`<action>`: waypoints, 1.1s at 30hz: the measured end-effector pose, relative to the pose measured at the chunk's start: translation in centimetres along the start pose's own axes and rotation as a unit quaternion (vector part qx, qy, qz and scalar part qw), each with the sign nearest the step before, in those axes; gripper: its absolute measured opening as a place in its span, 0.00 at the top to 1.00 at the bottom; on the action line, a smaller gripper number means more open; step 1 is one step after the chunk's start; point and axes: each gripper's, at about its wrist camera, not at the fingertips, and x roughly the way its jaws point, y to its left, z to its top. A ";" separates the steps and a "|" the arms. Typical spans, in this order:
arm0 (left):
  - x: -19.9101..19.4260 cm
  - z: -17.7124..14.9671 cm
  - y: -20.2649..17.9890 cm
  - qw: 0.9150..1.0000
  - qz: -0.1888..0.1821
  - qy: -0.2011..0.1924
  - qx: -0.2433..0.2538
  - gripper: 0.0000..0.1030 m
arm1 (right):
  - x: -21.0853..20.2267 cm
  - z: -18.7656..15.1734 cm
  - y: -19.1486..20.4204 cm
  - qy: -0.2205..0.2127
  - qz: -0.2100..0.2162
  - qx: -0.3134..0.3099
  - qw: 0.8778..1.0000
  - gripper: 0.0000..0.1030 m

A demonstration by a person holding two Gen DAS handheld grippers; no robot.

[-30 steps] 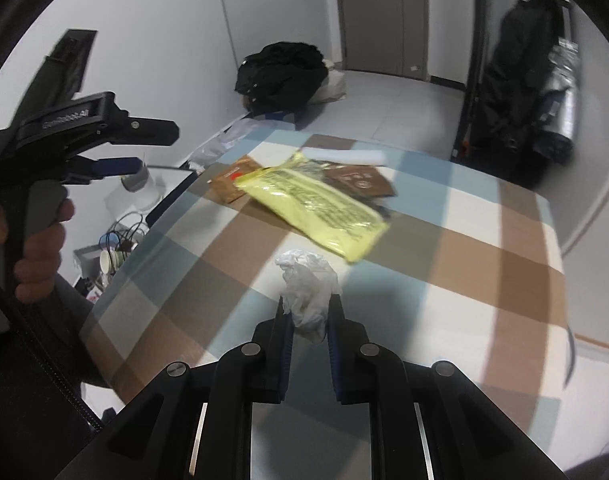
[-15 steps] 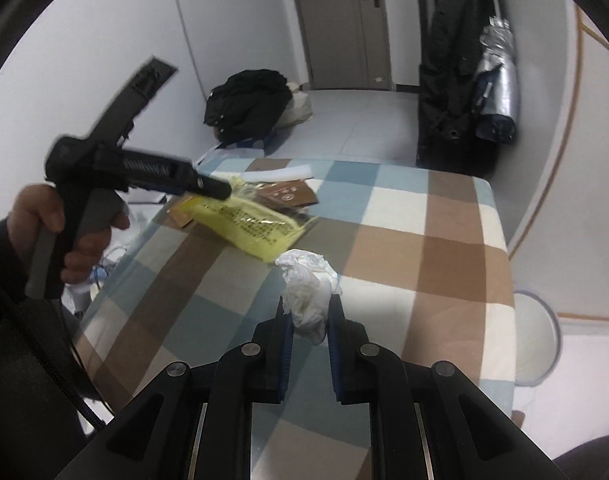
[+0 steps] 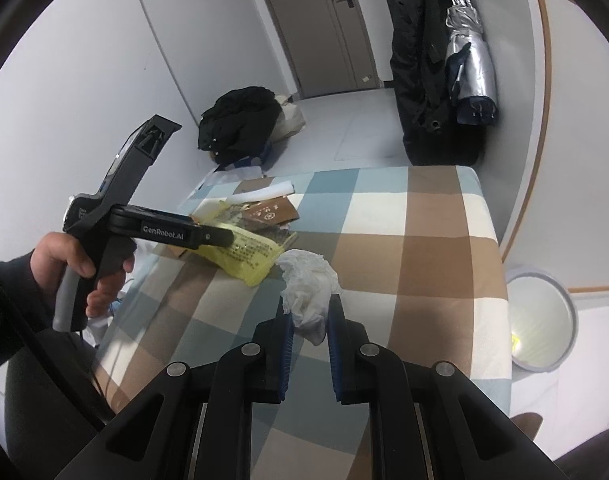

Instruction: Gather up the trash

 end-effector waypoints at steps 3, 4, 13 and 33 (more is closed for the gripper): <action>-0.1 0.0 -0.5 1.000 0.004 0.003 0.009 0.34 | -0.3 0.1 -0.1 -0.004 0.004 0.007 1.000 0.85; 0.0 0.0 -0.5 1.000 0.006 0.004 0.011 0.40 | -0.4 0.1 -0.2 -0.005 0.005 0.009 1.000 0.85; -0.5 0.0 -0.1 1.000 0.004 0.012 -0.004 0.87 | -1.0 0.0 -0.2 -0.014 0.009 0.016 1.000 0.85; -4.0 -3.7 -2.5 0.999 -0.045 0.011 -0.005 0.94 | -1.2 -0.2 -0.6 -0.011 0.001 0.031 0.999 0.85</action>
